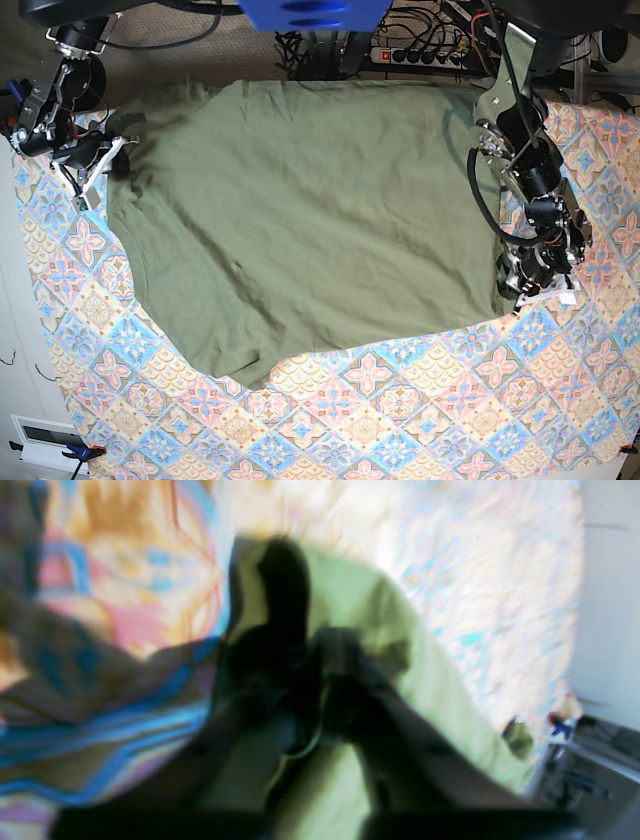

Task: Layout the t-shirt on the table in an organized manner, then fold the t-shirt properly
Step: 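Grasp the shirt's hem corner with the left gripper and pull it straight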

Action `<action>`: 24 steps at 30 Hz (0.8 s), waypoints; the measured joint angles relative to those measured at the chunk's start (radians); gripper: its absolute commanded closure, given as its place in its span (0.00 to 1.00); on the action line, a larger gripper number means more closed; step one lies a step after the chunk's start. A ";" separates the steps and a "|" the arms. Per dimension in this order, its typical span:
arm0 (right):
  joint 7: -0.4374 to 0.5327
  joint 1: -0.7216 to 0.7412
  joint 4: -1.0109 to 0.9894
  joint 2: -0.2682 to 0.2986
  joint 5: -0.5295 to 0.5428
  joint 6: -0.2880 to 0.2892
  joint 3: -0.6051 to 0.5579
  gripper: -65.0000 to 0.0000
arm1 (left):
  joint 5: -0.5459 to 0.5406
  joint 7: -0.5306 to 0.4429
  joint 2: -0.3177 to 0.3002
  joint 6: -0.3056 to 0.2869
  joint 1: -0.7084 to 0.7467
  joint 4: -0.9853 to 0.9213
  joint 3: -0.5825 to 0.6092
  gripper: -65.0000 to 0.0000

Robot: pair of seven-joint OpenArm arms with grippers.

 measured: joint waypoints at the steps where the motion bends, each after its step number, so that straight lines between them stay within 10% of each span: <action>1: 0.000 0.000 0.000 0.000 0.000 0.000 0.000 0.99 | 0.003 0.011 0.003 0.000 -0.006 -0.004 0.000 1.00; 21: 0.000 0.002 0.000 0.000 0.000 0.000 0.000 0.99 | 0.064 0.011 -0.089 -0.001 -0.268 -0.008 0.225 1.00; 24: 0.000 0.002 0.000 -0.001 0.001 0.000 0.000 0.99 | 0.065 -0.029 -0.095 0.002 -0.246 -0.008 0.225 0.86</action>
